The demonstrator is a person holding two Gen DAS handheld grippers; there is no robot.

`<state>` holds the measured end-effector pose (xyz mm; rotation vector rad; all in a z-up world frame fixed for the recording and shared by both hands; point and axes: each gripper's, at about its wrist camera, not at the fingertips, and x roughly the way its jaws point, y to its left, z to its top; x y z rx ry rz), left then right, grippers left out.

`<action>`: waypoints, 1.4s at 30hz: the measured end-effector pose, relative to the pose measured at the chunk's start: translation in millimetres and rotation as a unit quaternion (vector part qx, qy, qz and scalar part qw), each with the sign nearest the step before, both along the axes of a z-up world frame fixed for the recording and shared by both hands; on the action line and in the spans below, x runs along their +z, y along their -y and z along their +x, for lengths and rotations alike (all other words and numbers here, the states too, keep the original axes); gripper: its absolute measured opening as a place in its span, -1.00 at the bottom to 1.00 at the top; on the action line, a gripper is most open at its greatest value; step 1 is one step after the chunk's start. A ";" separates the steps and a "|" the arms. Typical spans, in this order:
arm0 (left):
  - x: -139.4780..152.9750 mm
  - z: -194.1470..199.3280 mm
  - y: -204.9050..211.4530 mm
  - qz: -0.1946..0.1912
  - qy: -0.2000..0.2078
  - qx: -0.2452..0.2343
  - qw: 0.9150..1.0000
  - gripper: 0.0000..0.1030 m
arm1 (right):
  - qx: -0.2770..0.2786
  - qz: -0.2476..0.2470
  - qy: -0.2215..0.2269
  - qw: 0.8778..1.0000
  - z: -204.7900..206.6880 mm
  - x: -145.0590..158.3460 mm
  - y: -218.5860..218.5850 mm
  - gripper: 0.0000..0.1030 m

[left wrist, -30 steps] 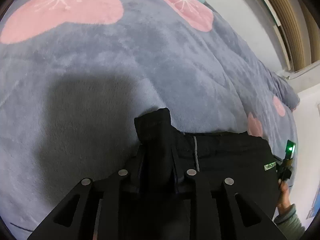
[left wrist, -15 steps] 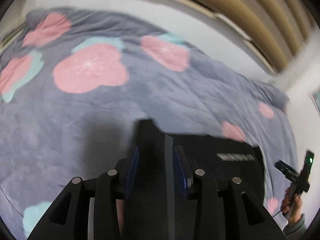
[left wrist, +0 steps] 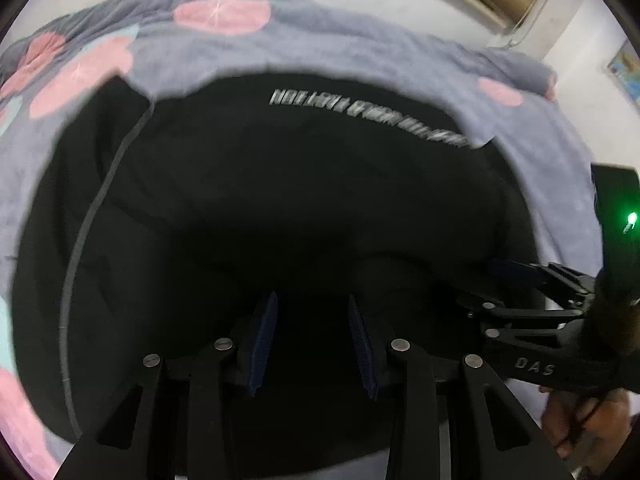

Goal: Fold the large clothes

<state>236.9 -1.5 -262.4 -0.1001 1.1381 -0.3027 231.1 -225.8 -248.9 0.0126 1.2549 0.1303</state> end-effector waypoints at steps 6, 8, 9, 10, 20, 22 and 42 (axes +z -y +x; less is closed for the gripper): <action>-21.1 5.5 -7.1 -0.008 -0.004 0.007 1.000 -0.27 | 0.008 -0.026 0.006 1.000 3.9 -17.6 -5.3 0.53; -15.0 3.0 -5.6 0.001 -0.005 -0.002 1.000 -0.27 | 0.006 -0.013 -0.005 1.000 6.8 -13.7 -1.1 0.53; -7.6 2.8 -5.2 0.005 -0.007 -0.005 1.000 -0.26 | 0.007 -0.007 -0.007 1.000 8.0 -5.8 0.5 0.50; 0.1 3.6 -5.8 0.003 -0.007 -0.005 1.000 -0.26 | 0.009 -0.001 -0.005 1.000 8.9 1.3 1.8 0.47; 47.8 76.4 -31.7 -0.042 0.000 0.050 0.998 -0.13 | 0.005 0.006 0.065 0.998 90.5 45.5 -0.7 0.40; 27.9 93.9 -34.4 -0.029 -0.027 0.048 0.998 -0.14 | -0.001 0.016 0.038 0.999 105.9 26.4 -0.9 0.43; 43.3 44.0 -60.1 -0.044 -0.018 0.037 0.998 -0.13 | 0.001 0.028 0.053 0.998 44.6 39.5 35.6 0.76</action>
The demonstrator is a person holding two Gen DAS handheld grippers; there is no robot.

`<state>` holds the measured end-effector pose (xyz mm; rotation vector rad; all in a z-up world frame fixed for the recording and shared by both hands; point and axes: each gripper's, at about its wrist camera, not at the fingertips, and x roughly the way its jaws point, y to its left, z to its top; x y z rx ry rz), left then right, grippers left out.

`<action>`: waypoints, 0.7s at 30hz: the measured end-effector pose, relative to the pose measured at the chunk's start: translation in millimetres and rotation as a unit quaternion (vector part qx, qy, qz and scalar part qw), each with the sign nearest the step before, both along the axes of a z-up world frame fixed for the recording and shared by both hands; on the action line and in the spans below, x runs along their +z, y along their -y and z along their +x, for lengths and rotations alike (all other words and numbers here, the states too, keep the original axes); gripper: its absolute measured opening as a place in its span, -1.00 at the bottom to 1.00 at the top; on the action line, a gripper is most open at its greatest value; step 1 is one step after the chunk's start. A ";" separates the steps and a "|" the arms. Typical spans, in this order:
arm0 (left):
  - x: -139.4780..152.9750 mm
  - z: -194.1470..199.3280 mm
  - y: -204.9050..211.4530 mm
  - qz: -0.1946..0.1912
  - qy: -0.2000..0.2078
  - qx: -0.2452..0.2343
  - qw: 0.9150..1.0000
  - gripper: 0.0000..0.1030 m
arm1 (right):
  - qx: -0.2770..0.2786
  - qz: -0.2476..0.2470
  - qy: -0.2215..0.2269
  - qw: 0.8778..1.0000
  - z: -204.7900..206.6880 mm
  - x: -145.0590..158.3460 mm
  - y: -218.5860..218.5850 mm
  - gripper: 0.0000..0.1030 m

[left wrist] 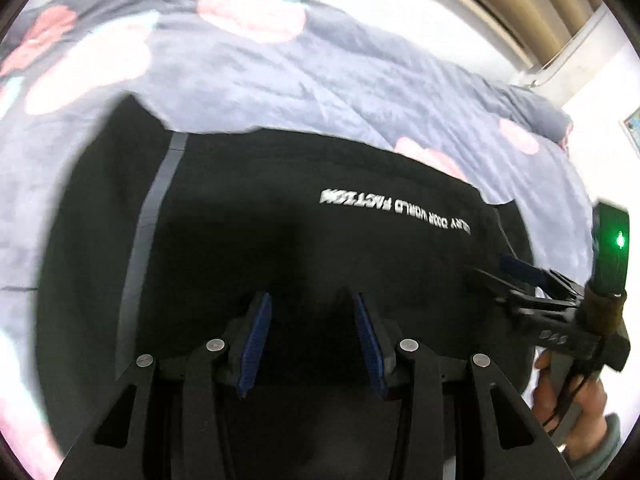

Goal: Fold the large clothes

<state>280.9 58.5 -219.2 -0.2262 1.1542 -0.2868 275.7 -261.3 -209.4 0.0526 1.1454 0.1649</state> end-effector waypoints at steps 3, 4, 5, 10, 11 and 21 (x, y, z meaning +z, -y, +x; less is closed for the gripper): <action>19.9 -22.9 -39.6 -0.013 0.004 0.028 1.000 -0.13 | -0.013 -0.001 0.000 1.000 -35.1 8.7 24.5 0.76; 23.4 -28.1 -51.9 -0.020 0.005 0.040 0.999 -0.13 | -0.019 -0.001 -0.002 1.000 -43.6 9.6 33.1 0.76; 27.1 -35.2 -68.7 -0.029 0.004 0.054 0.998 -0.10 | -0.032 0.001 -0.005 0.999 -57.6 9.9 45.3 0.76; 14.4 -52.9 -145.2 -0.062 -0.021 0.123 0.990 0.12 | -0.085 0.018 -0.029 0.996 -83.9 -3.6 92.2 0.77; 7.2 -55.4 -160.9 -0.077 -0.035 0.135 0.987 0.15 | -0.097 0.024 -0.038 0.994 -85.5 -9.4 101.0 0.77; -68.0 -16.0 -173.9 -0.159 -0.130 0.123 0.971 0.17 | -0.137 0.133 -0.095 0.977 -56.0 -50.8 141.9 0.94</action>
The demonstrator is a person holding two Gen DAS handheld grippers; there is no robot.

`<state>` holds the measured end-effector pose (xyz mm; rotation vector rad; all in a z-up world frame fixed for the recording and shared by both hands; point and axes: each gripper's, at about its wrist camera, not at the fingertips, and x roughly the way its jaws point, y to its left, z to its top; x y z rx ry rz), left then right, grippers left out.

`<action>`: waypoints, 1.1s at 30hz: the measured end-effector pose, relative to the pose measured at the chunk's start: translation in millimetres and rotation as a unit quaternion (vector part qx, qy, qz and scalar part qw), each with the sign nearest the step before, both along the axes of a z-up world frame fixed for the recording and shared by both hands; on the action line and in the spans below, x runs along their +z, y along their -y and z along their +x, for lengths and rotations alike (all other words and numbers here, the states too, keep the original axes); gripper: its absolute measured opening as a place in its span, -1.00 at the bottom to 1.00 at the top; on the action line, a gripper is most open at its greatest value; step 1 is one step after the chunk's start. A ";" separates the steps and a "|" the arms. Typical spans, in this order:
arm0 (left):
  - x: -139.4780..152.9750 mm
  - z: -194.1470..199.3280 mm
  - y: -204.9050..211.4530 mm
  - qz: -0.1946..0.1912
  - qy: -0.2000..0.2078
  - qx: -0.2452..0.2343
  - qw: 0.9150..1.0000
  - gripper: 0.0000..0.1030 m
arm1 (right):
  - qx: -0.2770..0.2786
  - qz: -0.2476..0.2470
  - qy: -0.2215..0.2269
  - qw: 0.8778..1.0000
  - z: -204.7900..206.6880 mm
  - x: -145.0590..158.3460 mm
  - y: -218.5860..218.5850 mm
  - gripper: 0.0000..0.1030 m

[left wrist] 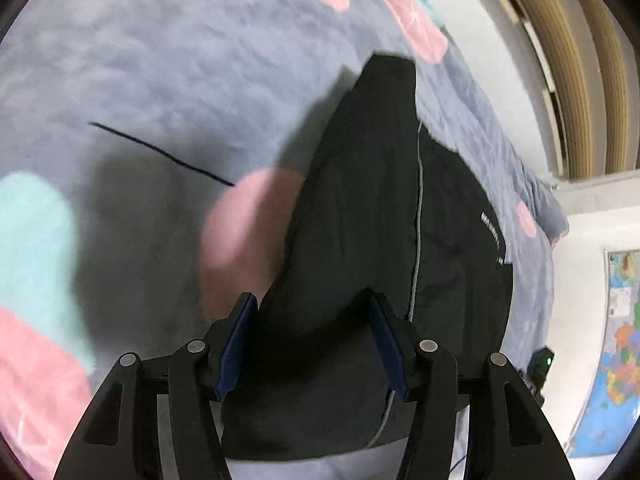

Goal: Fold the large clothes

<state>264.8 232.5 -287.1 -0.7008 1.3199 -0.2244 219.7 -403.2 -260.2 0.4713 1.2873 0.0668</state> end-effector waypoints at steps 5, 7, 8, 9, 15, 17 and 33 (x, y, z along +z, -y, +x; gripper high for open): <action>-18.8 18.0 8.9 -0.035 -0.014 -0.024 0.999 0.34 | 0.013 0.054 -0.011 0.998 23.0 -13.4 0.3 1.00; -25.0 22.3 10.9 -0.055 -0.020 -0.029 0.998 0.37 | 0.015 0.076 -0.015 0.997 26.0 -18.8 -0.3 1.00; -27.7 25.4 12.1 -0.067 -0.022 -0.029 0.997 0.37 | 0.016 0.095 -0.020 0.995 30.4 -24.2 -0.1 1.00; -29.8 28.9 13.5 -0.075 -0.024 -0.028 0.997 0.37 | 0.016 0.109 -0.025 0.994 33.4 -28.4 0.2 1.00; -34.9 41.9 20.0 -0.084 -0.025 -0.029 0.996 0.38 | 0.019 0.172 -0.035 0.984 45.7 -46.3 -2.9 1.00; -37.7 44.5 20.9 -0.089 -0.028 -0.021 0.995 0.40 | 0.018 0.183 -0.039 0.982 50.0 -52.0 -5.7 1.00; 85.3 -7.9 66.9 -0.032 0.132 -0.035 0.990 -0.53 | 0.068 0.162 0.103 0.979 -32.6 52.1 -24.0 -0.33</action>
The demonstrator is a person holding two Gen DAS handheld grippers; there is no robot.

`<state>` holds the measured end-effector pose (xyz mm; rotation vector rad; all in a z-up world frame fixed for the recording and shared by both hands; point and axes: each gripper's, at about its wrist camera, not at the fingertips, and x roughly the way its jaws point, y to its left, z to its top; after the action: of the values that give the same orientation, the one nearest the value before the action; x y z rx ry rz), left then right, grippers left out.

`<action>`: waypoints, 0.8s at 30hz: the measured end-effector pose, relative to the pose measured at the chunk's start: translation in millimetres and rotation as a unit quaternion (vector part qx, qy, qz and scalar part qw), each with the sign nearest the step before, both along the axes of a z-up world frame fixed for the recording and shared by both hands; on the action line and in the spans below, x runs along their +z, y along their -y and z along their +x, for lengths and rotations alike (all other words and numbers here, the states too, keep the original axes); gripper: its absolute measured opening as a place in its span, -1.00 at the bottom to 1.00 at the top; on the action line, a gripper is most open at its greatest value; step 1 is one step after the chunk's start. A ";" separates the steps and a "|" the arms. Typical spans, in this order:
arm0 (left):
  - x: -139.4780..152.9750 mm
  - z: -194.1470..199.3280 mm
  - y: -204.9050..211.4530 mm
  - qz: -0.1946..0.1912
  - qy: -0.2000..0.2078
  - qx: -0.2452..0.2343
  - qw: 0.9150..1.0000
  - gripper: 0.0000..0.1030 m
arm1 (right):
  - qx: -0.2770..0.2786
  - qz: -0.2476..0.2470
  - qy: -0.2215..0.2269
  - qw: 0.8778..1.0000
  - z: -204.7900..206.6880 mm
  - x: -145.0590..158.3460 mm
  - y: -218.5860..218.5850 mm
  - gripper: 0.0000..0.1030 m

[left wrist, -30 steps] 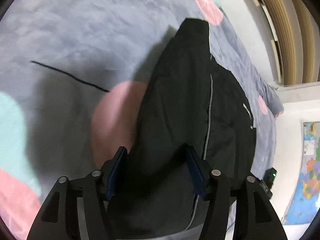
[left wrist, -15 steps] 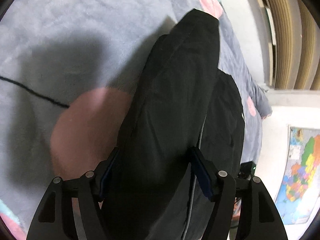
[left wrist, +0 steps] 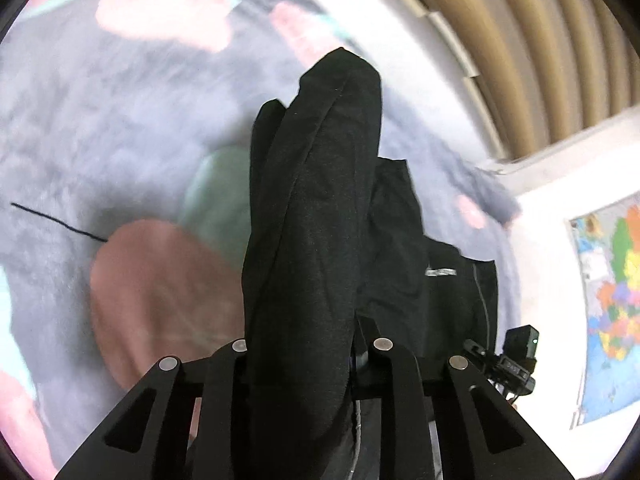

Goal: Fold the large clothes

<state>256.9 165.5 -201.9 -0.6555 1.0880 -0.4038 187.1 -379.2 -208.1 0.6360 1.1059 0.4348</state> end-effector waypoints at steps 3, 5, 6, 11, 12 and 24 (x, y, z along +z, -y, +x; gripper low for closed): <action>42.9 -22.2 16.3 0.008 0.043 -0.016 0.999 -0.52 | 0.015 -0.014 0.039 0.999 -23.0 38.7 -3.1 -0.34; 65.4 -39.2 20.9 -0.002 0.065 -0.021 0.998 -0.53 | 0.020 -0.021 0.055 0.998 -37.1 61.1 -7.5 -0.34; 74.2 -47.9 18.1 -0.003 0.075 -0.022 0.997 -0.53 | 0.022 -0.026 0.060 0.998 -39.3 67.2 -2.5 -0.34; 116.4 -108.9 20.3 -0.015 0.116 -0.025 0.993 -0.53 | 0.033 -0.047 0.094 0.994 -98.6 118.4 10.3 -0.34; 120.0 -118.2 21.5 -0.016 0.119 -0.026 0.992 -0.53 | 0.035 -0.054 0.100 0.993 -111.9 126.5 11.0 -0.34; 90.7 -172.9 81.8 -0.032 0.085 -0.070 0.993 -0.53 | -0.013 -0.101 0.062 0.993 -180.9 120.7 49.6 -0.35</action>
<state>84.0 83.8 -111.2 -0.5919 0.9651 -0.6074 6.2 -428.8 -87.4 0.4399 1.0069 0.3304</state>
